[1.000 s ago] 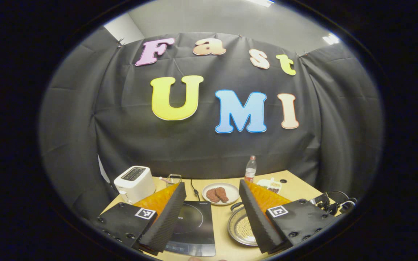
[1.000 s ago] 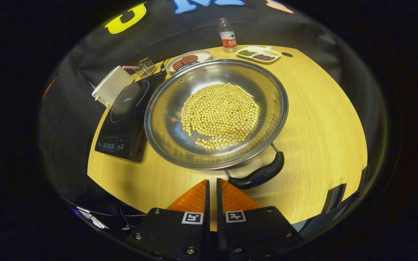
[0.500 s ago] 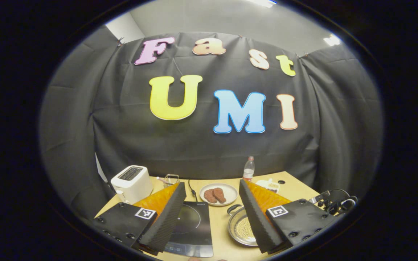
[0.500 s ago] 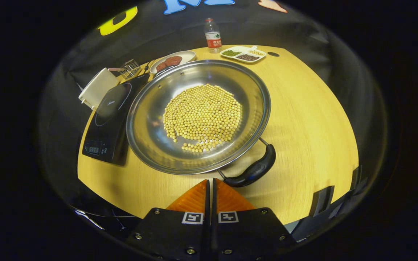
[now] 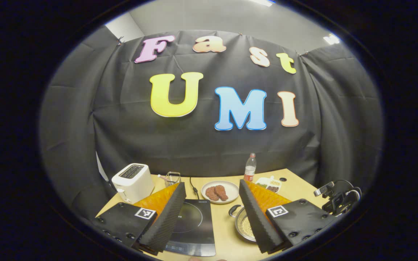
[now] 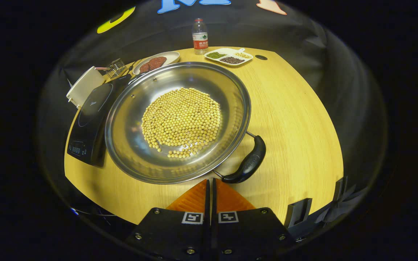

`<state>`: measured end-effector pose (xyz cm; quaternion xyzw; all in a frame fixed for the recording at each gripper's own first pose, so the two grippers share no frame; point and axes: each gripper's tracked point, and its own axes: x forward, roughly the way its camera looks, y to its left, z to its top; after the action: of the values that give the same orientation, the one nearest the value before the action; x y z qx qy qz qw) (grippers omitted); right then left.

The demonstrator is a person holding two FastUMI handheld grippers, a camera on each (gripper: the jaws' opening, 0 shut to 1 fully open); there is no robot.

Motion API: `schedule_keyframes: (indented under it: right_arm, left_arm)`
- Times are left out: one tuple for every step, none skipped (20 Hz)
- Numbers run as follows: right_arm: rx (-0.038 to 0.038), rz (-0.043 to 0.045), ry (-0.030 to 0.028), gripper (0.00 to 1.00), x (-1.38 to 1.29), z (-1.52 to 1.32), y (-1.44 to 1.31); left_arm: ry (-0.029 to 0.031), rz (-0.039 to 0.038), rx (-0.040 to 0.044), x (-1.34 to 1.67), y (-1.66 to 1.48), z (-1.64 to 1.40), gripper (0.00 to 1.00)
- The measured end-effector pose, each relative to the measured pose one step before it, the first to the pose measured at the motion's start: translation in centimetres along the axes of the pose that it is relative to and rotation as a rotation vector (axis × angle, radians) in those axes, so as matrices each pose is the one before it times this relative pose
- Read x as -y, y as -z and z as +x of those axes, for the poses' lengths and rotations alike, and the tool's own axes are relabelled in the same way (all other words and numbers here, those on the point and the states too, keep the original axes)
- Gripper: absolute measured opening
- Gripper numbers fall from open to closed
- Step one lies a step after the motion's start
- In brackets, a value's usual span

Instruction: First push the handle of the pot to place it horizontally, then grasp the pot with both hands and set it on the induction cooktop.

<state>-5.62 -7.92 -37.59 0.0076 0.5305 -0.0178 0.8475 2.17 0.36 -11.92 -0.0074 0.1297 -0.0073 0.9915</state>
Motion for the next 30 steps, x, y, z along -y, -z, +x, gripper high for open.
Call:
schedule_keyframes:
  right_arm:
    - [0.00202,0.01006,0.00251,0.01,0.276,0.165,-0.346]
    - [0.00208,0.00942,0.00195,0.01,0.251,0.077,-0.256]
    - [-0.00109,0.00108,0.00596,0.01,0.377,0.139,-0.220]
    - [0.00053,0.00043,0.00878,0.01,0.426,0.104,-0.153]
    - [0.00186,0.00051,0.00933,0.01,0.464,0.020,-0.282]
    - [0.00282,0.00207,0.00935,0.01,0.563,0.046,-0.246]
    - [0.00347,0.00537,0.00962,0.01,0.586,0.043,-0.378]
    - [0.00084,0.01227,0.00305,0.01,0.390,0.063,-0.225]
    - [-0.00527,0.02584,-0.00979,0.01,0.171,0.019,-0.306]
    - [-0.00612,0.03462,-0.01305,0.01,0.130,0.151,-0.199]
    - [0.00014,0.02602,-0.00619,0.01,0.188,-0.005,-0.359]
    - [0.00150,0.01993,0.00026,0.01,0.345,0.067,-0.168]
    - [0.00344,0.01603,-0.00200,0.01,0.246,0.067,-0.321]
    - [0.00404,0.01146,0.00169,0.01,0.226,0.092,-0.225]
    - [0.00421,0.00363,0.00649,0.01,0.376,0.142,-0.315]
    - [0.00502,0.00366,0.00831,0.01,0.391,0.098,-0.263]
    - [0.00315,0.00810,0.00041,0.01,0.201,0.068,-0.341]
    - [0.00231,0.00848,-0.00154,0.01,0.105,0.150,-0.255]
    - [0.00197,0.00493,0.00104,0.01,0.197,0.077,-0.282]
    - [0.00237,0.00356,0.00302,0.01,0.209,0.109,-0.190]
    - [0.00069,0.00391,0.00553,0.01,0.193,0.081,-0.316]
    - [0.00053,0.00924,0.00523,0.01,0.224,0.182,-0.200]
    - [-0.00359,0.00794,0.00486,0.01,0.103,0.054,-0.262]
    - [-0.00174,0.00558,0.00459,0.01,0.066,0.080,-0.226]
    - [-0.00041,-0.00066,0.00653,0.01,0.104,0.151,-0.257]
    - [0.00097,-0.00603,0.00670,0.01,0.098,0.039,-0.174]
    - [0.00012,-0.00972,0.00565,0.01,0.080,0.105,-0.291]
    - [0.00011,-0.01232,0.00359,0.01,0.075,0.169,-0.318]
    - [0.00022,-0.01228,0.00189,0.01,0.065,0.112,-0.303]
    - [0.00007,-0.01454,0.00092,0.02,0.179,0.191,-0.303]
  left_arm:
    - [0.00026,0.00005,0.00121,-0.064,-0.029,0.058,0.96]
    - [-0.00109,-0.00198,-0.00017,-0.035,-0.101,0.006,1.00]
    - [-0.00116,-0.00163,-0.00171,-0.038,0.085,-0.077,1.00]
    - [-0.00069,-0.00053,-0.00116,-0.038,0.023,0.080,1.00]
    - [-0.00050,0.00155,-0.00075,0.098,0.090,-0.132,1.00]
    - [-0.00062,0.00252,-0.00063,0.042,-0.058,-0.059,1.00]
    - [0.00096,0.00218,0.00029,0.109,0.052,0.015,1.00]
    - [0.00090,0.00217,-0.00032,0.119,-0.086,0.080,0.96]
    - [0.00160,0.00128,-0.00225,0.101,0.168,-0.050,1.00]
    - [0.00161,-0.00177,-0.00512,0.161,0.177,-0.037,1.00]
    - [0.00043,-0.00316,-0.00505,0.115,0.210,0.008,1.00]
    - [0.00006,-0.00182,-0.00444,0.118,0.109,0.037,1.00]
    - [0.00090,0.00147,-0.00311,0.135,0.053,0.004,1.00]
    - [0.00203,0.00466,-0.00105,0.233,0.042,-0.105,1.00]
    - [0.00425,0.00664,-0.00045,0.283,-0.063,-0.052,1.00]
    - [0.00377,0.00788,-0.00195,0.195,-0.077,0.070,1.00]
    - [0.00118,0.00793,0.00077,0.154,-0.039,0.072,1.00]
    - [0.00072,0.00480,0.00227,0.103,-0.078,-0.076,0.96]
    - [0.00137,0.00137,0.00291,0.156,-0.229,0.055,1.00]
    - [0.00193,0.00037,0.00085,0.138,0.010,0.036,0.96]
    - [0.00036,0.00069,0.00112,0.156,-0.010,-0.060,0.96]
    - [0.00099,0.00074,-0.00023,0.134,0.061,-0.001,1.00]
    - [0.00225,-0.00037,-0.00320,0.221,0.044,-0.024,1.00]
    - [0.00077,0.00080,-0.00108,0.118,-0.054,0.085,0.96]
    - [-0.00206,0.00251,0.00184,0.067,-0.199,0.041,1.00]
    - [-0.00579,0.00152,0.00014,0.063,0.086,0.060,1.00]
    - [-0.00888,-0.00109,-0.00036,-0.009,0.009,0.122,0.98]
    - [-0.01251,-0.00626,-0.00117,-0.136,0.063,0.210,0.96]
    - [-0.01170,-0.01151,-0.00322,0.019,0.079,0.089,0.96]
    - [-0.01114,-0.01213,-0.00221,0.085,0.225,0.215,0.96]
